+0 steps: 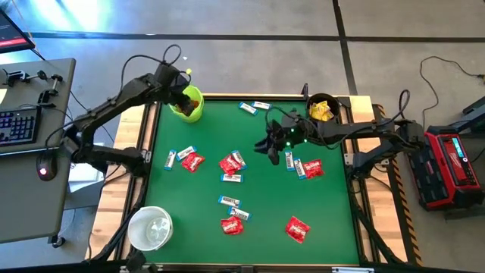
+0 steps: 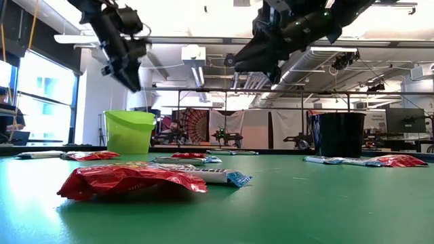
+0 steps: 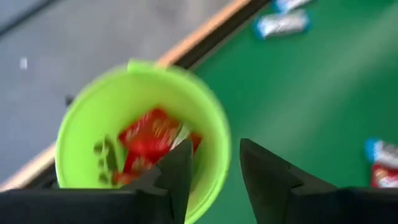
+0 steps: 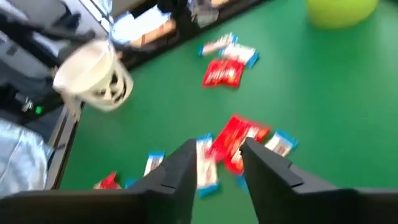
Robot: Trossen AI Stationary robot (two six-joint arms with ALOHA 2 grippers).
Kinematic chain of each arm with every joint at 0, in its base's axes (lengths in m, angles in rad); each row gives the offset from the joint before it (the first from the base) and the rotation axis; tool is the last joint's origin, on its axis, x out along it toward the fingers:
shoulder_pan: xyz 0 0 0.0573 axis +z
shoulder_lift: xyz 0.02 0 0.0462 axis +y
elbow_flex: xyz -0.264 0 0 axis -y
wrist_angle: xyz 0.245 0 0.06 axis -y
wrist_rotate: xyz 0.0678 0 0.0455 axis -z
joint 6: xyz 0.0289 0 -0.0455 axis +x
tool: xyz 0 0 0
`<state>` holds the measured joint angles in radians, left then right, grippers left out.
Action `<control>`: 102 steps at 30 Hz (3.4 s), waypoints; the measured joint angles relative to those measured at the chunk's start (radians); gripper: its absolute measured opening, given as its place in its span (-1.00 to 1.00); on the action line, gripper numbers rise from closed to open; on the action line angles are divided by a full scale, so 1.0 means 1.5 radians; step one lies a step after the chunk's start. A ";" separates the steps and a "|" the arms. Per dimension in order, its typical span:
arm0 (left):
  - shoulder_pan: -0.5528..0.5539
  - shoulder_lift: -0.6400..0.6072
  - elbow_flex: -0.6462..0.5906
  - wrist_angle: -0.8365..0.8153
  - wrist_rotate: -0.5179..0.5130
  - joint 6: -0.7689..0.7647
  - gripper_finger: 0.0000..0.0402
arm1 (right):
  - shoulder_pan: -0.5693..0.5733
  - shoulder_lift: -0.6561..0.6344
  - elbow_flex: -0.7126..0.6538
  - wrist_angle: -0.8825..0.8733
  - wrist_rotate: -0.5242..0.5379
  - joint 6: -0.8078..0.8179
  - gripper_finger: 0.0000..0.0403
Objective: Sort candy by brand, put in halloween buckets
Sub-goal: Put the red candy into the green bucket
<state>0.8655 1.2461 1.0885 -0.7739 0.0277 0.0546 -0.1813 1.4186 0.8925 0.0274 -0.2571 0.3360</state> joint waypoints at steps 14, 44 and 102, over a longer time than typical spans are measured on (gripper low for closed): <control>-0.124 -0.112 0.000 0.164 0.061 -0.020 -0.34 | 0.140 -0.096 0.000 -0.552 0.177 0.410 -0.23; -0.216 -0.110 0.000 0.210 0.157 0.014 -0.34 | 0.534 0.267 0.219 -0.537 0.175 0.572 -0.23; -0.245 -0.086 -0.001 0.216 0.190 -0.104 -0.49 | 0.187 0.012 0.207 -0.322 0.426 0.259 -1.00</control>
<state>0.4978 1.1175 1.0878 -0.4499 0.3126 -0.1009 0.0988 1.4361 1.2034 -0.4560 0.3815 0.7242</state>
